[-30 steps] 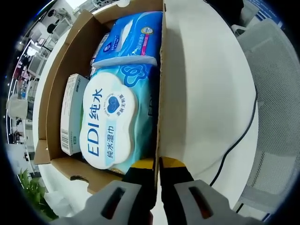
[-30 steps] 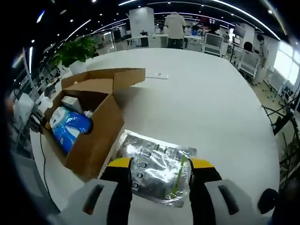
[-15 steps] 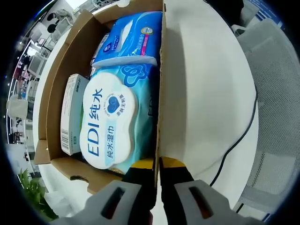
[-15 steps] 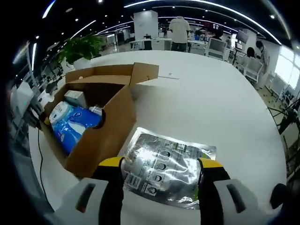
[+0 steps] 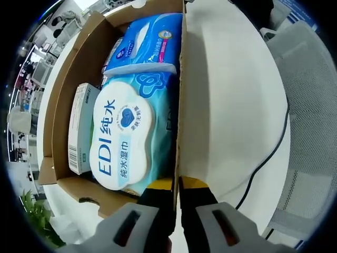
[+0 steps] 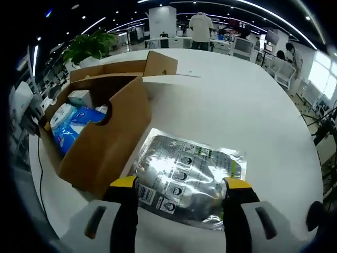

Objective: Operate the shoe box by opening the lid, removing the specified soft item, and placing it in the target area until the item is outside and the box remains undamaged.

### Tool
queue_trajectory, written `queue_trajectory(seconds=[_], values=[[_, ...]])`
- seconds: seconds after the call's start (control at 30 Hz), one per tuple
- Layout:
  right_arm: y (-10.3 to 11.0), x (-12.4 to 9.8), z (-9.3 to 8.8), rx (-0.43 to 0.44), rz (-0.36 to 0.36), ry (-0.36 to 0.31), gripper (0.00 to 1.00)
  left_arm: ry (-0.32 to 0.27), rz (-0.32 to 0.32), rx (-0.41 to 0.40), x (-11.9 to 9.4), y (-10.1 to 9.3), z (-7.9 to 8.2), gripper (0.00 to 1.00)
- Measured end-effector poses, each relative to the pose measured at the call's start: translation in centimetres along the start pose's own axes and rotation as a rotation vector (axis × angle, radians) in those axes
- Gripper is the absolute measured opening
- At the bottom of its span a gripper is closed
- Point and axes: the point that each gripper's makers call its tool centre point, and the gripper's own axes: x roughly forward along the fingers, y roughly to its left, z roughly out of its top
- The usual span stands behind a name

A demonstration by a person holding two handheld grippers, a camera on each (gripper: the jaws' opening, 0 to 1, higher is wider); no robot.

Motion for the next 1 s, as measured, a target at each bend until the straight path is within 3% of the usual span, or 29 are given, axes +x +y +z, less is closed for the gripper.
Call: queue_trajectory(seconds=[0.07, 0.1, 0.13, 0.3, 0.57, 0.63, 1.0], values=[[0.3, 0.4, -0.9, -0.011, 0.018, 0.042, 0.63, -0.001, 0.001, 0.0, 0.0, 0.0, 0.0, 0.01], [0.0, 0.6, -0.2, -0.076, 0.012, -0.01, 0.65, 0.0, 0.0, 0.0, 0.0, 0.0, 0.0, 0.01], [0.6, 0.2, -0.9, -0.024, 0.011, 0.017, 0.66, -0.001, -0.001, 0.001, 0.1, 0.0, 0.0, 0.01], [0.5, 0.2, -0.6, -0.08, 0.012, 0.014, 0.65, -0.001, -0.002, 0.003, 0.0, 0.0, -0.1, 0.01], [-0.7, 0.5, -0.2, -0.08, 0.013, 0.031, 0.65, -0.004, 0.001, 0.007, 0.0, 0.0, -0.1, 0.01], [-1.8, 1.5, -0.1, -0.078, 0.014, 0.034, 0.65, -0.004, 0.001, 0.007, 0.0, 0.0, 0.0, 0.01], [-2.2, 1.6, 0.8, -0.064, 0.004, 0.017, 0.65, -0.004, 0.002, 0.008, 0.0, -0.1, 0.0, 0.01]])
